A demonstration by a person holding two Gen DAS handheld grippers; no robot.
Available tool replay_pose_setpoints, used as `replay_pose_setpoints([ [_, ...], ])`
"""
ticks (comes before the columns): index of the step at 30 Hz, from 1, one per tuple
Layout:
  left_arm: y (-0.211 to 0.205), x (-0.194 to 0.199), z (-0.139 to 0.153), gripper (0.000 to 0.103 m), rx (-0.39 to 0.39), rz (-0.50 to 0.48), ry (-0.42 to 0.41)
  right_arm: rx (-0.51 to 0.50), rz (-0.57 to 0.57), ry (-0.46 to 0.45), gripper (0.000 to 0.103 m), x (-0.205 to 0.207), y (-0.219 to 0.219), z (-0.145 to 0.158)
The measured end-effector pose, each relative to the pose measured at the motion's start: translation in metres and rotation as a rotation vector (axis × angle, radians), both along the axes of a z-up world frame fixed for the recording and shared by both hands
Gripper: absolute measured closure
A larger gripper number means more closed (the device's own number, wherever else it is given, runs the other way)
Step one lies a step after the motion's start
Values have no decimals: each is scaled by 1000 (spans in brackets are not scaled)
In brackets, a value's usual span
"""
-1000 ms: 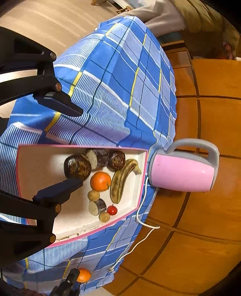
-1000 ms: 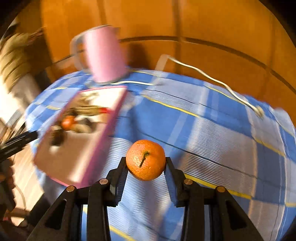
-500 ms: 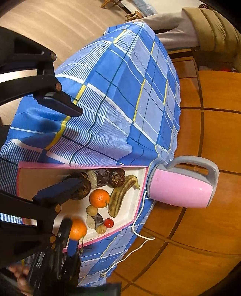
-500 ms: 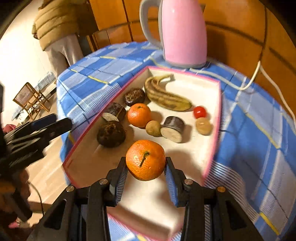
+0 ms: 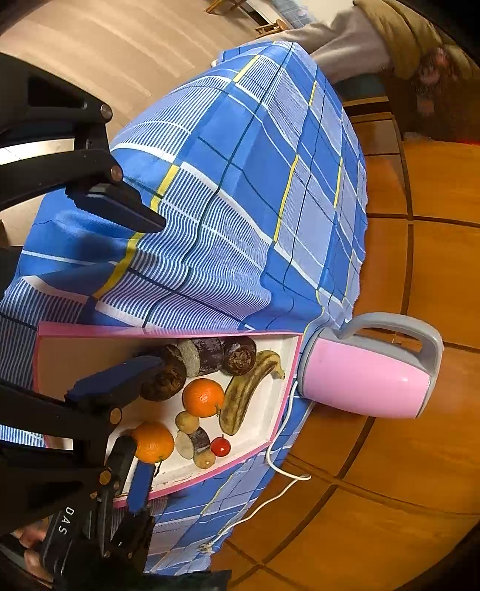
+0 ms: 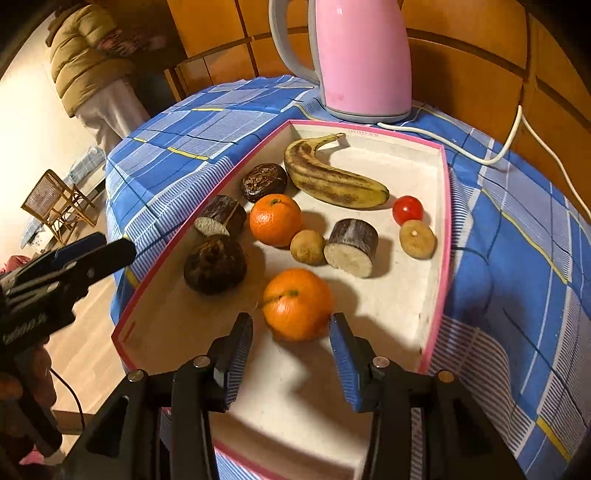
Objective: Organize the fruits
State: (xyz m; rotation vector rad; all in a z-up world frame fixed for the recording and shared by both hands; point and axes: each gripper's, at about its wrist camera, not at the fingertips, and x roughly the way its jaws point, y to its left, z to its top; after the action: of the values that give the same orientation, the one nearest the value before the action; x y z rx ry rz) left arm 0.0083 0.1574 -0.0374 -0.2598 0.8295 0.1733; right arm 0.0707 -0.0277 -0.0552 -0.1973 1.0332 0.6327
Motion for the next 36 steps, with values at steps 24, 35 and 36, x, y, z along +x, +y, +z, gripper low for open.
replay_pose_setpoints([
  [24,-8,-3,6,29,29,-5,-12,-11,-1,-8,62,8,24,-8],
  [35,-24,-10,14,24,46,-33,-36,-40,-151,-157,62,-19,-4,19],
  [36,-26,-11,16,22,47,-36,-39,-43,-171,-170,62,-21,-7,21],
])
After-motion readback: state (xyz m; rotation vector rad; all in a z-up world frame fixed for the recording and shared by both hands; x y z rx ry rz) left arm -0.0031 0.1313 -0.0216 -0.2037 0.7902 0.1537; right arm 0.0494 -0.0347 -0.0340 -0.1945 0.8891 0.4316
